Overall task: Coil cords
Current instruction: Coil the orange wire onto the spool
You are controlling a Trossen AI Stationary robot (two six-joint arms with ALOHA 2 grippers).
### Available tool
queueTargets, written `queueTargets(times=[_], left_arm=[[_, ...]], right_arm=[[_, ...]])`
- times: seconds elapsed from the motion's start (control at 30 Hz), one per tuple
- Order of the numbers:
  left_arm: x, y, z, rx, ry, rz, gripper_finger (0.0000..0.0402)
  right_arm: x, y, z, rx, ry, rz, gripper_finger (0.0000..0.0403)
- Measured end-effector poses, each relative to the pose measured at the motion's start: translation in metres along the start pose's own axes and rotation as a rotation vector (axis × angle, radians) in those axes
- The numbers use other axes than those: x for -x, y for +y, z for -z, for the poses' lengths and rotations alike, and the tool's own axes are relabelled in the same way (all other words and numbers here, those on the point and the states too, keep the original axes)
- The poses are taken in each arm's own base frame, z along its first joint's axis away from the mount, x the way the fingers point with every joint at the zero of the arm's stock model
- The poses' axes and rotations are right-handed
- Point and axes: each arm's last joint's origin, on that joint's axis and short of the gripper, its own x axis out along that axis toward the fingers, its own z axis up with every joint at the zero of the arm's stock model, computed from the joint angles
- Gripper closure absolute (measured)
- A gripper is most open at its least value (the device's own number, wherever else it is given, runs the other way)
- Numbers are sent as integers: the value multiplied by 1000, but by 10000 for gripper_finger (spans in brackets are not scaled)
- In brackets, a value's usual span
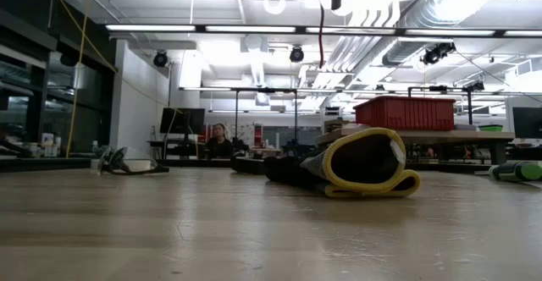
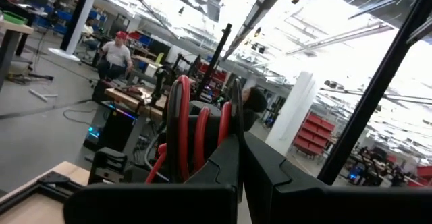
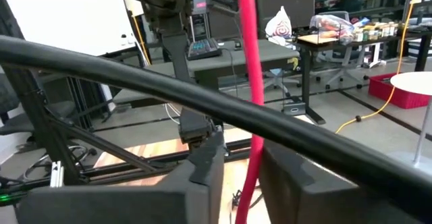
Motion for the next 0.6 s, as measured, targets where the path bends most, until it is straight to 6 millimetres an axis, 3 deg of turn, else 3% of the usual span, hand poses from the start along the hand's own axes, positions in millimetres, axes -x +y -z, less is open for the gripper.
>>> queueTargets(times=[0.37, 0.6], left_arm=[[0, 4, 6, -9, 62, -45, 401], [0, 8, -3, -16, 13, -98, 401]], right_arm=[[0, 0, 0, -14, 0, -1, 395], [0, 6, 1, -61, 6, -3, 400]])
